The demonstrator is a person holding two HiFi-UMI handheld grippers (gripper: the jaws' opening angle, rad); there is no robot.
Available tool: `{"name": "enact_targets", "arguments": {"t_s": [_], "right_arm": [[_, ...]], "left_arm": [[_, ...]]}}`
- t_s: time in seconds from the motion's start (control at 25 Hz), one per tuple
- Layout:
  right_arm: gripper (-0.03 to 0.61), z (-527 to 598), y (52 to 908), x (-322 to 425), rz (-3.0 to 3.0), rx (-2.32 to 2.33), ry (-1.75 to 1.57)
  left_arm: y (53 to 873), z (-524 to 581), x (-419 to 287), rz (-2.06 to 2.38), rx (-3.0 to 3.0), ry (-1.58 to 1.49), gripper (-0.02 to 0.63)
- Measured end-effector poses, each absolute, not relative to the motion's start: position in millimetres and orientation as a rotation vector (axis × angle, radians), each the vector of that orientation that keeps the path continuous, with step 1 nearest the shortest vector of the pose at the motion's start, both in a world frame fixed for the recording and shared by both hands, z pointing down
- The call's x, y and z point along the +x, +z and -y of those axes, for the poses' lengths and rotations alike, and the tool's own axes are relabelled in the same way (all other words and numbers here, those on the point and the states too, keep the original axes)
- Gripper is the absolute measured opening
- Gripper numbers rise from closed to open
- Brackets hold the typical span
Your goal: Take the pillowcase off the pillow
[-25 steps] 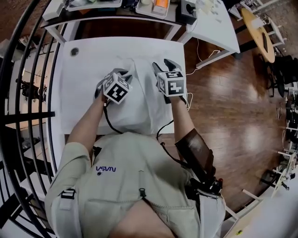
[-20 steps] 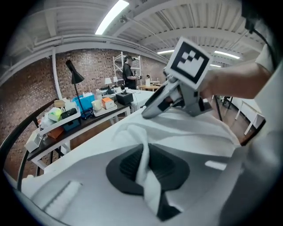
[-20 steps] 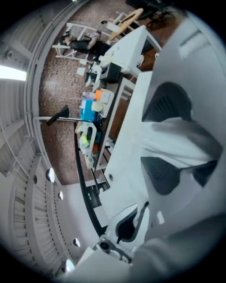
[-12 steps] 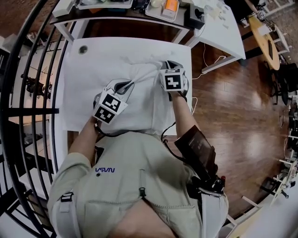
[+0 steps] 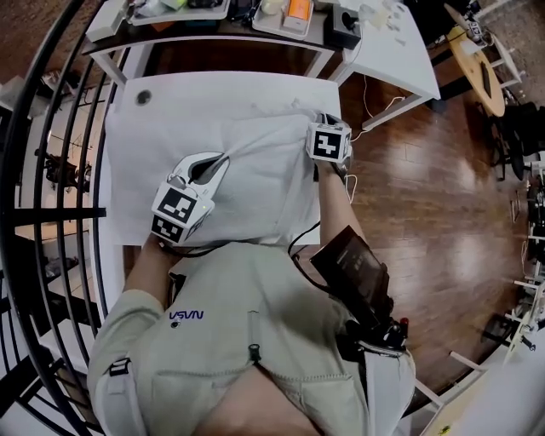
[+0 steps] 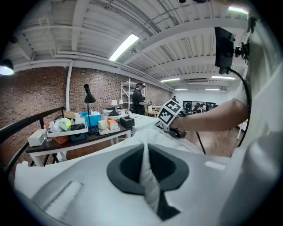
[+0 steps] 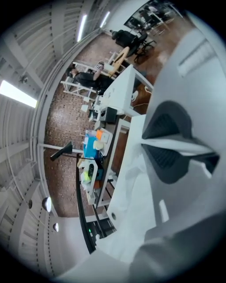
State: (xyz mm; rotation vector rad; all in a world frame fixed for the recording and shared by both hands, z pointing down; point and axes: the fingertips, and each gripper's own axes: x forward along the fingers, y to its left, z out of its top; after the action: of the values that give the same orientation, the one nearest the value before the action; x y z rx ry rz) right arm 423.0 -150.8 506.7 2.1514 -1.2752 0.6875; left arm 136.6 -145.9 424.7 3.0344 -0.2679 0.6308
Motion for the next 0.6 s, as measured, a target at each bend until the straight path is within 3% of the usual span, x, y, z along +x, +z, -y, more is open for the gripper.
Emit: {"name": "enact_targets", "arguments": {"t_s": [0.32,0.4,0.48,0.6], "right_arm": [[0.020,105.5,552.5,469.0,1.170,2.222,0.809],[0.063,111.2,550.5,458.2,1.297,2.240,0.822],[0.178,112.2,538.3,443.6,1.396,2.262,0.830],[0.192,102.1,510.1,418.0,1.509,2.296,0.758]], "left_arm": [[433.9,174.0,125.7,0.353,2.980,0.590,0.023],[443.9,189.6,134.8,0.371,2.954,0.599,0.045],[448.3,206.5,145.3,0.406,2.943,0.592,0.079],[436.8,224.0,154.7,0.473,2.983,0.554,0.184]]}}
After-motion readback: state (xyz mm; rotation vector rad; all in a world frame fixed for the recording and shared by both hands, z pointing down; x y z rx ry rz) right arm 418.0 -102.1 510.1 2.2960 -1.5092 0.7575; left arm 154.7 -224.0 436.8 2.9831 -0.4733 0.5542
